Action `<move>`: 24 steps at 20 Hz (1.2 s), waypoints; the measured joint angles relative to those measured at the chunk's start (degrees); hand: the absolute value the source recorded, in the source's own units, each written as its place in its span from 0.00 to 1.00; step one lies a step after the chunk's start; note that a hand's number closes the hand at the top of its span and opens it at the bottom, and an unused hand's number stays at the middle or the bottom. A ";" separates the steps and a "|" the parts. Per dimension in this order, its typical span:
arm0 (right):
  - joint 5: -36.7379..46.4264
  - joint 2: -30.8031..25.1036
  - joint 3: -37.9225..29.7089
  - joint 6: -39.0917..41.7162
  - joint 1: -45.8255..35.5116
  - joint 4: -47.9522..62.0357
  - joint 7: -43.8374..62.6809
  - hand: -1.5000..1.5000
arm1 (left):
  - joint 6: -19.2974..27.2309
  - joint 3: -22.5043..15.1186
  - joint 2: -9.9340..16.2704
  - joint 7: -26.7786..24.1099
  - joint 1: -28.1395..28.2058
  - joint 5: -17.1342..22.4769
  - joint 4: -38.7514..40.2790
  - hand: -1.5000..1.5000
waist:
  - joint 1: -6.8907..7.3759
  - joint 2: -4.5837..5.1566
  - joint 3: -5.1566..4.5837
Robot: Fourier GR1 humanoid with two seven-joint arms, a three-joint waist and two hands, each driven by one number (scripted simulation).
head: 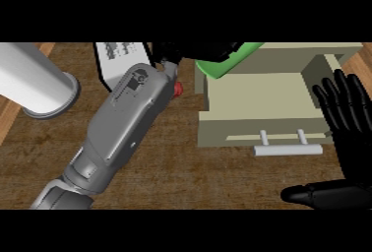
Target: Pick up the cup, place it into the drawer and close the drawer
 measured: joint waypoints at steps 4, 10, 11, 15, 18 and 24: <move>-0.32 -0.23 -0.20 -0.19 -1.01 -0.04 0.89 0.00 | 2.77 -3.31 0.00 -2.54 -3.10 3.77 6.06 1.00 | -0.73 0.13 0.00; -0.84 -0.32 -0.60 0.42 -1.61 1.40 -0.34 0.00 | 3.25 -7.26 0.00 -6.08 -6.26 8.79 15.22 1.00 | -1.64 0.42 0.02; -0.59 -0.10 -0.31 0.08 -2.09 1.52 -0.05 0.00 | 3.31 -8.25 -0.01 -6.59 -6.73 9.53 16.51 1.00 | -1.86 0.48 0.02; -0.57 -0.10 0.31 0.41 -1.98 1.19 0.23 0.00 | 5.02 -13.04 -0.01 -6.45 -8.47 12.46 19.11 1.00 | -2.58 0.54 0.03; -0.79 -0.30 0.07 0.75 -2.44 1.72 -0.29 0.00 | 4.78 -15.43 -0.01 -7.33 -9.57 13.66 21.45 1.00 | -2.92 0.71 0.04; -1.00 0.04 1.00 0.88 -4.20 2.46 0.05 0.00 | 7.13 -21.37 -0.01 -5.78 -11.28 15.22 24.75 0.00 | -4.37 1.07 0.07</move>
